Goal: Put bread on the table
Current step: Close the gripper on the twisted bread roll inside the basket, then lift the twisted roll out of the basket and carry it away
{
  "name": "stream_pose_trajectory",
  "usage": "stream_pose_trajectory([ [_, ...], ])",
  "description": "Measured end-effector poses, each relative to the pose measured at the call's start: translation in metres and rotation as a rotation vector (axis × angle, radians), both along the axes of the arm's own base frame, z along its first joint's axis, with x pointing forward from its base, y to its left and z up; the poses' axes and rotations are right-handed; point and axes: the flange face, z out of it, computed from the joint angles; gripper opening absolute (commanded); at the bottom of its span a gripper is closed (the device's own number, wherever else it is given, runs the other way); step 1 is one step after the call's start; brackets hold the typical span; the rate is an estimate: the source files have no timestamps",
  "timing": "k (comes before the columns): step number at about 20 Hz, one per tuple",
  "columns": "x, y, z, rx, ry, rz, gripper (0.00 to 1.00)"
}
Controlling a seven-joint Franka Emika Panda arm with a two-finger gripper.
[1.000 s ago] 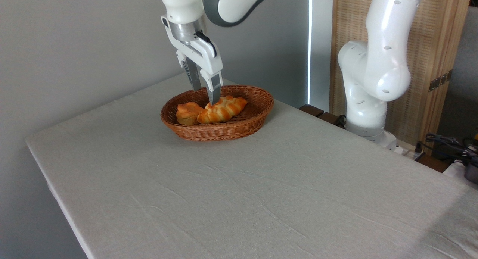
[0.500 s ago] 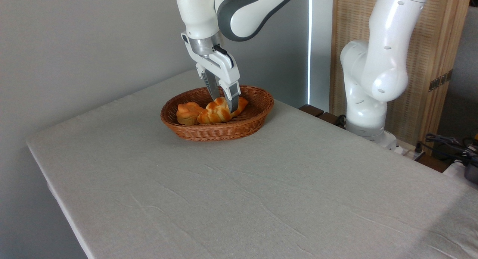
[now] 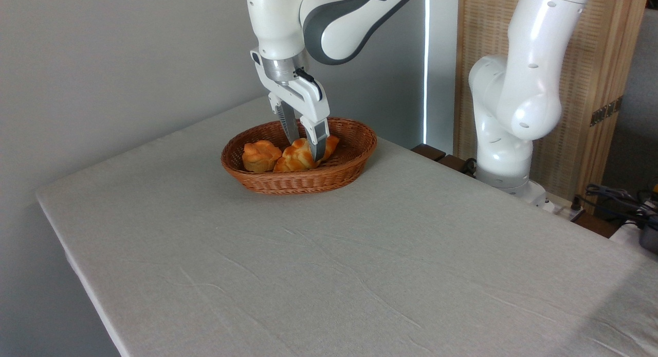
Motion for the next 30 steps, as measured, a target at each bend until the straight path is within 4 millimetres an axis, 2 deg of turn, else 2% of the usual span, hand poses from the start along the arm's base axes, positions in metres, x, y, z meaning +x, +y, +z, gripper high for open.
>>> stream_pose_trajectory([
  [2, -0.001, -0.001, -0.003, -0.002, -0.007, -0.001, 0.96],
  [6, -0.003, -0.001, -0.008, 0.002, -0.002, -0.004, 0.6],
  [7, -0.004, -0.001, -0.009, 0.002, -0.003, -0.004, 0.4],
  [9, -0.003, -0.002, -0.01, -0.004, -0.014, -0.002, 0.28],
  [20, -0.003, -0.002, -0.011, -0.011, -0.025, -0.041, 0.24],
  [22, -0.003, -0.002, -0.011, -0.011, -0.025, -0.041, 0.17],
  [24, -0.003, -0.002, -0.009, -0.011, -0.025, -0.052, 0.17],
  [26, -0.002, -0.001, -0.002, -0.005, -0.006, -0.073, 0.17],
  [30, 0.011, 0.01, 0.025, 0.0, 0.014, -0.071, 0.17],
])
